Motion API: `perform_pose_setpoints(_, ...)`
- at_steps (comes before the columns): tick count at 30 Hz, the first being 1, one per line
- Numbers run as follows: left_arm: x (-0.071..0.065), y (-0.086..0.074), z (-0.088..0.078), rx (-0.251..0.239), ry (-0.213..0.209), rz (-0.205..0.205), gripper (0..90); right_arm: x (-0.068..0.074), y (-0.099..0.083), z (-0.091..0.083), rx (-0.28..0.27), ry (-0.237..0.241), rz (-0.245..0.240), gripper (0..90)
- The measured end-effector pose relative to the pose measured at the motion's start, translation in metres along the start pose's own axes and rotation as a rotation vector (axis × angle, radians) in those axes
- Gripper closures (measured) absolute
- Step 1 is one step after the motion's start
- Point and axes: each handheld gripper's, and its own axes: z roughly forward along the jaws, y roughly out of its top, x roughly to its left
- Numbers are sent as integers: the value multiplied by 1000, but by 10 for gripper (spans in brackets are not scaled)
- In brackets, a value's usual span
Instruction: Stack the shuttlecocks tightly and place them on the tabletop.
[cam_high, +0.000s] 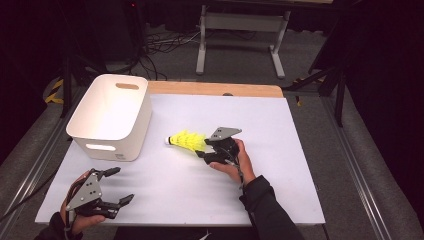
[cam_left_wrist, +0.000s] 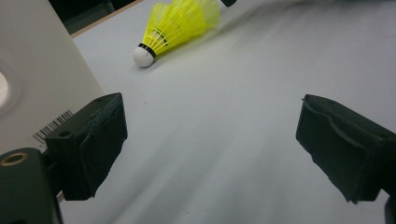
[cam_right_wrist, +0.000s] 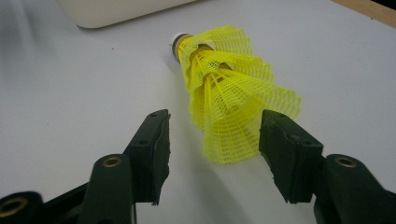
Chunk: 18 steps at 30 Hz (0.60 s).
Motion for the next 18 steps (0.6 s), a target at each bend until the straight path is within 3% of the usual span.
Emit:
perform_pose_setpoints(8, 0, 0, 0, -4, 3, -3, 96, 11, -1, -10, -3, -25, -80, 400)
perform_pose_setpoints(13, -1, 1, -1, -3, -1, 3, 96, 11, -3, -7, 8, -25, -74, 383)
perform_pose_setpoints(18, 0, 0, 0, -3, -1, 0, 95, 6, -6, 2, 25, -18, -36, 331)
